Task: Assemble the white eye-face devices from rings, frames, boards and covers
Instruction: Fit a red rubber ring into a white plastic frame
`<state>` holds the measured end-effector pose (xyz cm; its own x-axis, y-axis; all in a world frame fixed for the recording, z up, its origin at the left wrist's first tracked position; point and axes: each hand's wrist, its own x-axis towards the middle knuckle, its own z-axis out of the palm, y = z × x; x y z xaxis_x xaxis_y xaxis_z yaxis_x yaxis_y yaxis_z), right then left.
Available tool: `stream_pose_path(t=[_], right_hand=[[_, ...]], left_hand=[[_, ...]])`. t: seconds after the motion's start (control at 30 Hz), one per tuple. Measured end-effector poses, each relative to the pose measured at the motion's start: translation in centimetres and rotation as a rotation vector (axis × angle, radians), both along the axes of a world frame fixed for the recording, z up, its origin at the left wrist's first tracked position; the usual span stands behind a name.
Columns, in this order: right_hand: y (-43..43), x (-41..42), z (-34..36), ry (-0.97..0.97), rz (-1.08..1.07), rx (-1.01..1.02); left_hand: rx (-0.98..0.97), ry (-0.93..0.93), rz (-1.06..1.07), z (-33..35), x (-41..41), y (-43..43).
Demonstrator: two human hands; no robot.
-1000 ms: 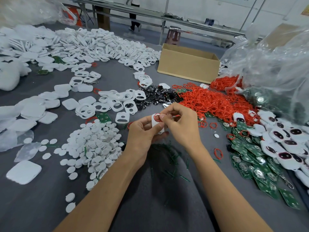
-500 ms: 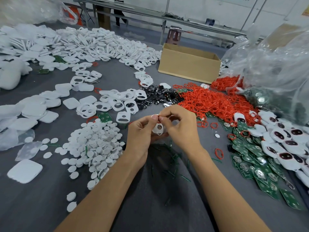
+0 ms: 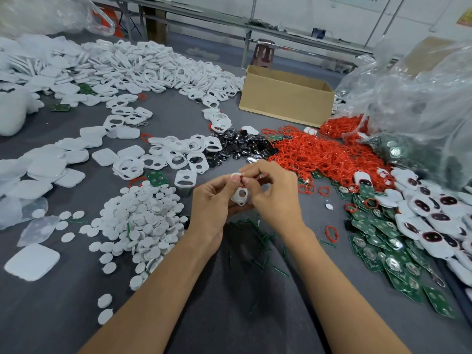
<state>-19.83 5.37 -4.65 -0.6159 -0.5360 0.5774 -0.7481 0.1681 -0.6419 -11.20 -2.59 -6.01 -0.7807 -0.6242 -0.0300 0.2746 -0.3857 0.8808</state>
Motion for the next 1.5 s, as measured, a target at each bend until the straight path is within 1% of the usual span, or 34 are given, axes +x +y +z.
stream_pose_path(t=[0.2,0.33,0.57,0.8,0.93,1.17,1.3,1.37,1.5], right_hand=[[0.1,0.1,0.2,-0.004,-0.004,-0.033],[0.2,0.0,0.5,-0.008,-0.050,-0.039],[0.2,0.7,-0.1,0.167,-0.091,-0.016],[0.2,1.4,0.2,0.283,-0.113,-0.009],[0.2,1.5,0.1,0.252,-0.099,-0.001],[0.0,1.1,-0.2,0.196,-0.097,0.012],[0.0,0.9,-0.3,0.196,-0.100,0.021],[0.0,0.9,-0.5,0.196,-0.107,0.016],[-0.3,1.1,-1.0,0.169,-0.144,-0.018]], left_hand=[[0.025,0.003,-0.022,0.1,0.1,-0.1],[0.054,-0.001,-0.052,0.1,0.0,0.0],[0.110,0.014,-0.071,0.5,0.3,-0.2],[0.183,0.014,-0.110,0.5,0.4,-0.6],[0.207,0.003,-0.064,0.4,0.3,-0.5],[0.123,-0.010,-0.010,0.3,0.0,0.0],[0.036,-0.022,0.018,0.0,0.0,0.1],[-0.043,-0.040,0.048,-0.2,-0.1,0.0],[-0.282,-0.113,0.140,-0.7,-0.3,0.2]])
